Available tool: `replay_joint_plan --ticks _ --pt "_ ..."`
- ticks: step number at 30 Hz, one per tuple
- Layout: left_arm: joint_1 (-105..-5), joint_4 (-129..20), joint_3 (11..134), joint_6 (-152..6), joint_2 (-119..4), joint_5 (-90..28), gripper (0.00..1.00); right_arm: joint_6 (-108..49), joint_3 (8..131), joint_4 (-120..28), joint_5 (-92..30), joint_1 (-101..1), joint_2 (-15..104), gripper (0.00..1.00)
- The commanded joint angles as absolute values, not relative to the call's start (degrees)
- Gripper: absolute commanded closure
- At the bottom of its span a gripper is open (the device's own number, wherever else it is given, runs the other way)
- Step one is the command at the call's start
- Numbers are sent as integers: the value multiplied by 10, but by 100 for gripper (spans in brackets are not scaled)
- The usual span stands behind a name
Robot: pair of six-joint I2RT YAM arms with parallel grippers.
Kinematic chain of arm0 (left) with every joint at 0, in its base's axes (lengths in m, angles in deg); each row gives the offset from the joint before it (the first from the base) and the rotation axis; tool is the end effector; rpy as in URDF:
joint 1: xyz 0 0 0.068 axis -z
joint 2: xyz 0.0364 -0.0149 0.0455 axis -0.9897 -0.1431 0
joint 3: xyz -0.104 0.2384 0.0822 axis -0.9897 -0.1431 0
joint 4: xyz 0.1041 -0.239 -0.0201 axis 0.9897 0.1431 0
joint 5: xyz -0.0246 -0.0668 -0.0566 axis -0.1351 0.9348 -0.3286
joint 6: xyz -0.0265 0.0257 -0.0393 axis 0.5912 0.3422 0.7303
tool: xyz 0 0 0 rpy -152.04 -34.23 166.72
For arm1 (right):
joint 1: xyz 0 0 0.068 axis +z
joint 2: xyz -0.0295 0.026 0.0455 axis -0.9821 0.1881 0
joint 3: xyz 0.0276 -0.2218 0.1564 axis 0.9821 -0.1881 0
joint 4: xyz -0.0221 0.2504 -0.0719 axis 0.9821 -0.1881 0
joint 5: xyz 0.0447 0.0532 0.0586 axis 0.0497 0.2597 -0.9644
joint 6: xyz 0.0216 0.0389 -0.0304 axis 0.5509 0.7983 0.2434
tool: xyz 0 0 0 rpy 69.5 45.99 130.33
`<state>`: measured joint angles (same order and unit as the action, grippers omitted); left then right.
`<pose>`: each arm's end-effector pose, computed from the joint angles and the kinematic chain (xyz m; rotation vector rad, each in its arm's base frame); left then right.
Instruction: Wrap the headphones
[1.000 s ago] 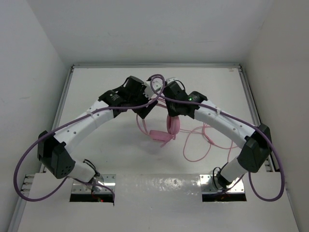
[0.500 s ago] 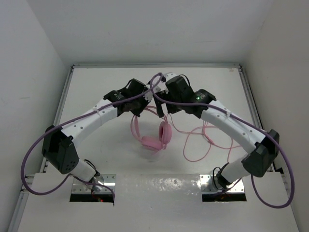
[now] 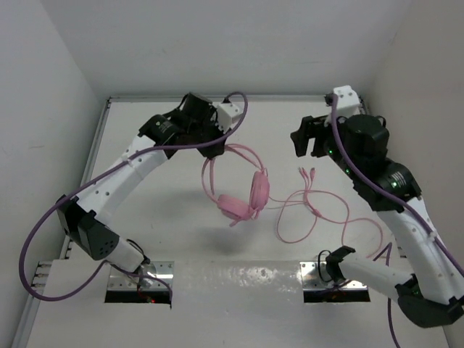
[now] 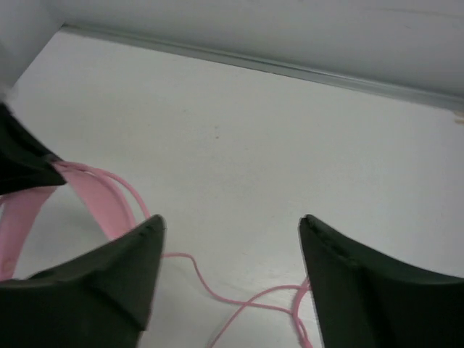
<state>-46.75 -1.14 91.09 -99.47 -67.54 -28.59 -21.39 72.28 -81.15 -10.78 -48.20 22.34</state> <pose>0.2535 -0.1857 0.3802 1.0983 2.1251 -0.3867 0.1737 0.0953 0.4480 -0.1144 1.8530 0.3585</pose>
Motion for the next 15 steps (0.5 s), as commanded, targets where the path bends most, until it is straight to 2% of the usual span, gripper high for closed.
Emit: replay_joint_plan --ticks 1,7,10,12,13,15 --pt "-476 -16 1021 -932 -688 -217 100 -248 674 -803 -99 -519 196 15" --pt "-479 -33 1128 -864 -726 -266 100 -295 681 -852 -88 -546 226 11" --pt "-519 -45 1141 -815 -732 -268 100 -320 682 -856 -116 -583 261 10" --pt "-560 -55 1131 -776 -736 -236 100 -338 664 -827 -189 -609 270 10" --pt "-613 -60 1116 -762 -740 -175 100 -343 650 -809 -219 -627 269 10" --pt "-660 -70 1100 -724 -749 -127 100 -350 603 -744 -298 -638 262 10"
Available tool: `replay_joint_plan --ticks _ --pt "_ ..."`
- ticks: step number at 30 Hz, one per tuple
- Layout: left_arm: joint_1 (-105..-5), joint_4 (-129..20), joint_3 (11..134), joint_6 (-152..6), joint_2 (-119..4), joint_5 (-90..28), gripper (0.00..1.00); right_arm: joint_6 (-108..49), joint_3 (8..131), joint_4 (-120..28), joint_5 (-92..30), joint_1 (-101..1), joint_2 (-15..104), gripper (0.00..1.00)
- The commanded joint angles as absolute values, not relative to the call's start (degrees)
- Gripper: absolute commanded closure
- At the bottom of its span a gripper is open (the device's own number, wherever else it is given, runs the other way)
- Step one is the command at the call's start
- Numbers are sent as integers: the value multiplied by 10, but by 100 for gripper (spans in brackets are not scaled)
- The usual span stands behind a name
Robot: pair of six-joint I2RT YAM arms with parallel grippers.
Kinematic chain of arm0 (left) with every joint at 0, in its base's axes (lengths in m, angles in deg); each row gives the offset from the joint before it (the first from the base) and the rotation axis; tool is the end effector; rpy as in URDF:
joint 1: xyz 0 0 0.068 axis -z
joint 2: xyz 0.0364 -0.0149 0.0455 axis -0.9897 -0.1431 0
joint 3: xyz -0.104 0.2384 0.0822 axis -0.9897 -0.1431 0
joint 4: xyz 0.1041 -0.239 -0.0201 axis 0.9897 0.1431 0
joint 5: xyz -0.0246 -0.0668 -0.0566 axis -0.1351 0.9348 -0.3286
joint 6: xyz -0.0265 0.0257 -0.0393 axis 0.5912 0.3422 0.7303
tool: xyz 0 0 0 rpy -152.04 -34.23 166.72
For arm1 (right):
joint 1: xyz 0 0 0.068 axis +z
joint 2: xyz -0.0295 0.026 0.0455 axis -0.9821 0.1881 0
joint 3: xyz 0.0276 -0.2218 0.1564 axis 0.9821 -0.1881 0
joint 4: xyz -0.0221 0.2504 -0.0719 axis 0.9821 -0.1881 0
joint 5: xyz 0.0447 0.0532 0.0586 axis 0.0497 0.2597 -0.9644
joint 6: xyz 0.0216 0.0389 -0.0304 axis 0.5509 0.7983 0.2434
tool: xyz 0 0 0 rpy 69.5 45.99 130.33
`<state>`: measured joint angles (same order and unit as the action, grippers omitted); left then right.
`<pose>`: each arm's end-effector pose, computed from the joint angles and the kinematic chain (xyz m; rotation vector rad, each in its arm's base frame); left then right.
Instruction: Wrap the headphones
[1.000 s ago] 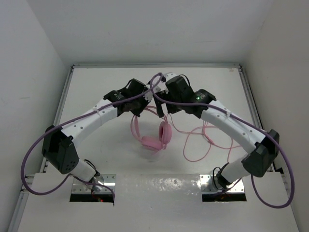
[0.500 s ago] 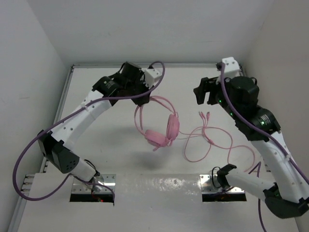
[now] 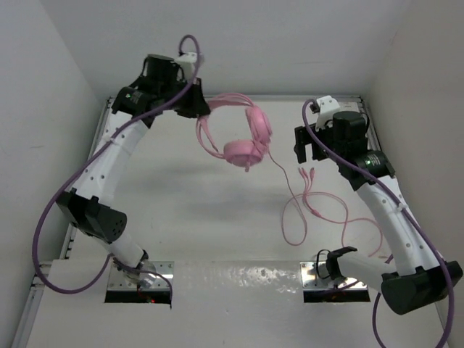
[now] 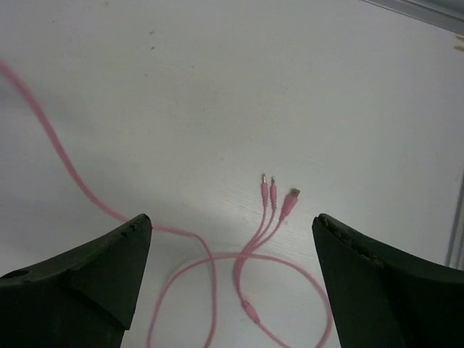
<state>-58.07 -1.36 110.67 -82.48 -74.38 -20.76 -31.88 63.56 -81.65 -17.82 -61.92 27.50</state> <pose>0.3034 -0.1456 0.4509 0.6025 2.0922 -0.6043 0.2262 0.0668 0.3795 -0.1849 2.0909 0.1299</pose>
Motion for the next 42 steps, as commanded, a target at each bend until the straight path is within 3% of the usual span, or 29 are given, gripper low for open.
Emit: replay_joint_plan --ticks 1,7,11,14,20,24,30,33,37,40,42 --pt "-691 -71 1084 -720 -751 -105 100 -353 564 -718 -325 -641 252 9" --pt "-717 -114 1059 -706 -746 -103 100 -385 432 -512 -416 -640 286 11" --pt "-750 -129 1074 -676 -759 -103 100 -366 435 -443 -416 -624 382 14" --pt "-800 -139 1073 -629 -782 -57 100 -373 449 -384 -396 -593 462 9" --pt "-804 -149 1090 -625 -799 -45 100 -347 498 -288 -291 -558 619 2" --pt "-804 -152 1108 -626 -811 -59 100 -309 547 -311 -200 -558 667 4" --pt "-808 -163 1157 -626 -834 -53 100 -311 553 -335 -228 -554 701 8" --pt "-812 -172 1179 -618 -845 -44 100 -305 592 -385 -243 -553 729 19" --pt "-812 -174 1205 -622 -850 -44 100 -268 610 -406 -243 -552 772 42" --pt "-818 -197 1192 -586 -851 -14 100 -240 637 -426 -260 -550 798 96" --pt "-818 -222 1180 -562 -850 5 100 -210 650 -439 -256 -537 796 100"
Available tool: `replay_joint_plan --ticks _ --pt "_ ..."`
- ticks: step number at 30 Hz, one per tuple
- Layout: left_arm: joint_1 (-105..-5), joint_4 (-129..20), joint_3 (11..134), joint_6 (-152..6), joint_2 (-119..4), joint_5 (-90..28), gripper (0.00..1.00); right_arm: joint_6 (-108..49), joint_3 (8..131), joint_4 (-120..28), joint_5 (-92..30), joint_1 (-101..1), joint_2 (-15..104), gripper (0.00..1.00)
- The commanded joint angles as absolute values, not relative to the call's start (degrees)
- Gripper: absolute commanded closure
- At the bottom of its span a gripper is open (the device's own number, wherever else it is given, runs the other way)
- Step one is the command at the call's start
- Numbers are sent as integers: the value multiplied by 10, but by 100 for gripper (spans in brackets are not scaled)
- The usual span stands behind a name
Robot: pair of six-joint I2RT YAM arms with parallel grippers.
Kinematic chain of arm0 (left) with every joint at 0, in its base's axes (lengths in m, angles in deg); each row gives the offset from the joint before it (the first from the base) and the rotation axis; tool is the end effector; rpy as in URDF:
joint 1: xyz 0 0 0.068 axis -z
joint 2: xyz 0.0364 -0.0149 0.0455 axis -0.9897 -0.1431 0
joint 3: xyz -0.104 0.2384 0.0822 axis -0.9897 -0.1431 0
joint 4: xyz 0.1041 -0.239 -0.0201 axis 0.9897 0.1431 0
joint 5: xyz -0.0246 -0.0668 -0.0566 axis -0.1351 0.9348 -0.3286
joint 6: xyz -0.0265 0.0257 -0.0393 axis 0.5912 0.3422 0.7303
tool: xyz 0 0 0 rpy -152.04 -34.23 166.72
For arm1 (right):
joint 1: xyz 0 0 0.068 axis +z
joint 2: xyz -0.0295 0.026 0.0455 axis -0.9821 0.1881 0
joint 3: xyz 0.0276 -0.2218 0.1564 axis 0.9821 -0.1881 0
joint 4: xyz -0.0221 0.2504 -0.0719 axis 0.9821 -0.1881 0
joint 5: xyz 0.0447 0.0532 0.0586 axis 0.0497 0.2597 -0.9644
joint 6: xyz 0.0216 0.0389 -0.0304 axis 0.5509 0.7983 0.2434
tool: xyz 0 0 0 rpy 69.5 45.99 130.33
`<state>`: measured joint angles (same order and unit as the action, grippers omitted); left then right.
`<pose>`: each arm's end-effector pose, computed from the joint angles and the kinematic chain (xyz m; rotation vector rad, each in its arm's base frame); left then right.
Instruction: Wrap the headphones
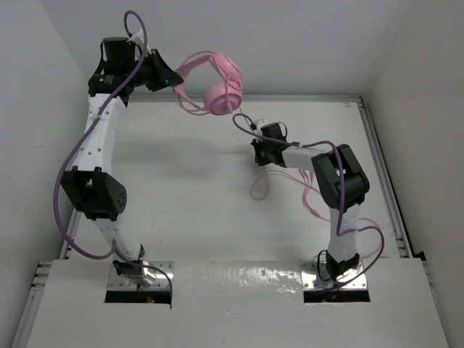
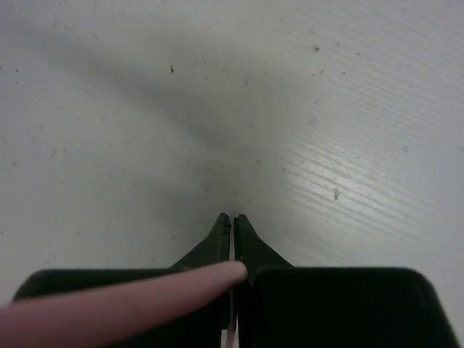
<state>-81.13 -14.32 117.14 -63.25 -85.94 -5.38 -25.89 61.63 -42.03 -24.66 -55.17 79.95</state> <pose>0.4030 -0.0244 0.4383 0.0287 2.0286 -0.8338 0.3844 0.1721 0.1284 -0.3010 2.3604 0.3216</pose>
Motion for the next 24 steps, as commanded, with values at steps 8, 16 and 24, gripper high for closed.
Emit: replay_joint_plan --ticks 8,16,24 --pt "-818 -258 1150 -515 -859 23 100 -255 578 -433 -128 -360 641 100" --pt "-832 -239 1098 -480 -857 -14 100 -307 544 -492 -35 -249 551 100" --pt "-824 -109 1094 -583 -851 -178 100 -339 694 -705 -89 -222 565 100"
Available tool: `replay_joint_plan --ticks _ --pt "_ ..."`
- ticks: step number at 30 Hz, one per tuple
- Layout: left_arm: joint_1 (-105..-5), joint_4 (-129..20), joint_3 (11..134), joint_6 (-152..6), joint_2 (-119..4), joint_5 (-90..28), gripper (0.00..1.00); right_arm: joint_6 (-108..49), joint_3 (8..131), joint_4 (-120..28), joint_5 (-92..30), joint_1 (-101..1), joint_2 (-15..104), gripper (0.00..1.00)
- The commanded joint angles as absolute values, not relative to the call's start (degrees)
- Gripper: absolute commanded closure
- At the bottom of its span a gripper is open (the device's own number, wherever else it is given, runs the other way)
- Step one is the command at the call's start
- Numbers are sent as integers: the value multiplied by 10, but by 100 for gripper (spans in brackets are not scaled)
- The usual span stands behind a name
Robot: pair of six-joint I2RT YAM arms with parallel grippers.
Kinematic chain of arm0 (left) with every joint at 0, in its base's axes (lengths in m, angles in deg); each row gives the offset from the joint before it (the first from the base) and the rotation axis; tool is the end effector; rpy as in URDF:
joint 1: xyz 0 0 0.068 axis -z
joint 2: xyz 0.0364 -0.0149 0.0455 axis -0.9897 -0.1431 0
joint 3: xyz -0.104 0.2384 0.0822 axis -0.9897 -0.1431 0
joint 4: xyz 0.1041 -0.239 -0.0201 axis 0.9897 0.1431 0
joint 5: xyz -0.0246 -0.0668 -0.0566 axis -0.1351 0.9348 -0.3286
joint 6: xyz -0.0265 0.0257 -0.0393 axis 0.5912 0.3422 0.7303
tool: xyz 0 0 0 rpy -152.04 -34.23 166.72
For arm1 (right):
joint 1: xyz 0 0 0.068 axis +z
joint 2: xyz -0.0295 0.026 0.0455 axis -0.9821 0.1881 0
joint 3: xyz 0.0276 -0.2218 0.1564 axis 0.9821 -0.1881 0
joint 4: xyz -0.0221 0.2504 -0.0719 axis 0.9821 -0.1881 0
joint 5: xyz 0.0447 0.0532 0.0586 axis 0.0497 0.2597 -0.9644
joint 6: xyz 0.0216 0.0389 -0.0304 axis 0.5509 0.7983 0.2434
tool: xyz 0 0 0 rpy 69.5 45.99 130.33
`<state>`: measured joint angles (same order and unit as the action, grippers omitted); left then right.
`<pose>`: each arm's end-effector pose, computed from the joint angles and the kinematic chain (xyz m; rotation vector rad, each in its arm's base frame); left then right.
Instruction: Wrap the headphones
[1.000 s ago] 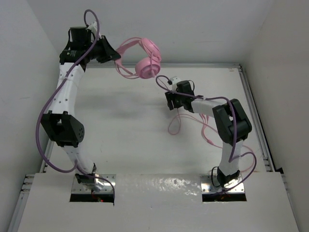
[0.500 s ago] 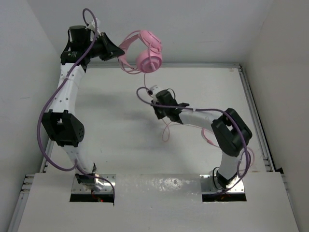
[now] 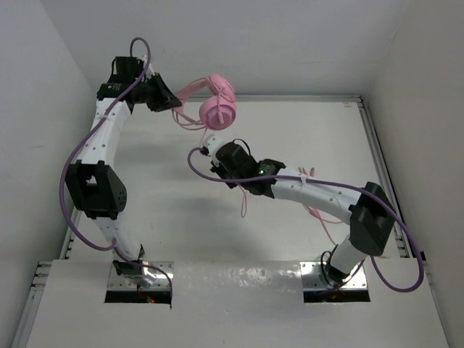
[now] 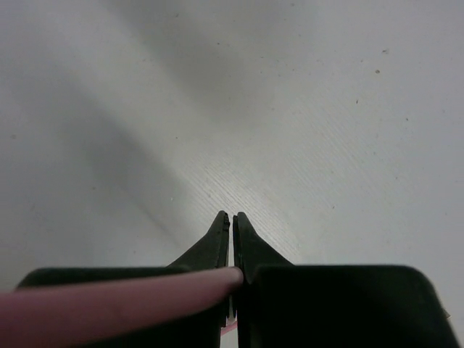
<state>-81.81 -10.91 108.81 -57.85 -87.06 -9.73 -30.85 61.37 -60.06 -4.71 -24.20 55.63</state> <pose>0.4127 -0.0173 0.3779 -0.2307 2.2490 -0.8252 0.2162 0.2887 0.2621 -0.7772 2.0792 0.2203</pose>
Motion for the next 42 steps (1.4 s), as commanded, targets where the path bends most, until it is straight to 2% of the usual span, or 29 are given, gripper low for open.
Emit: replay_joint_plan --ticks 1,7,10,14,18,21,23,25,29,30,31,34,42 --pt "-807 -107 1074 -589 -845 -191 100 -330 711 -726 -103 -222 578 100" --pt "-784 -89 1027 -650 -831 -268 100 -268 764 -746 -90 -222 544 100" --pt "-761 -102 1027 -729 -831 -355 100 -271 837 -828 -75 -222 555 100" --pt "-760 -131 1022 -758 -827 -410 100 -277 903 -1007 47 -222 610 100" --pt "-758 -142 1039 -766 -827 -373 100 -245 907 -1112 229 -222 646 100" --pt "-754 -146 1036 -772 -829 -358 100 -239 964 -1182 330 -223 685 100" --pt "-752 -145 1033 -796 -829 -347 100 -263 1028 -1199 354 -223 697 100" --pt "-742 -139 1023 -817 -827 -329 100 -293 1092 -1189 353 -223 705 100" --pt "-725 -132 994 -863 -822 -303 100 -396 1108 -1039 267 -225 676 100" --pt "-725 -138 984 -858 -821 -306 100 -410 1114 -1018 228 -226 668 100" --pt "-726 -156 975 -830 -821 -306 100 -427 1118 -987 136 -224 655 100" --pt "-734 -158 1008 -777 -846 -203 100 -428 1111 -955 2 -225 640 100" --pt "-752 -152 1092 -654 -899 -67 100 -430 977 -923 10 -224 597 100"
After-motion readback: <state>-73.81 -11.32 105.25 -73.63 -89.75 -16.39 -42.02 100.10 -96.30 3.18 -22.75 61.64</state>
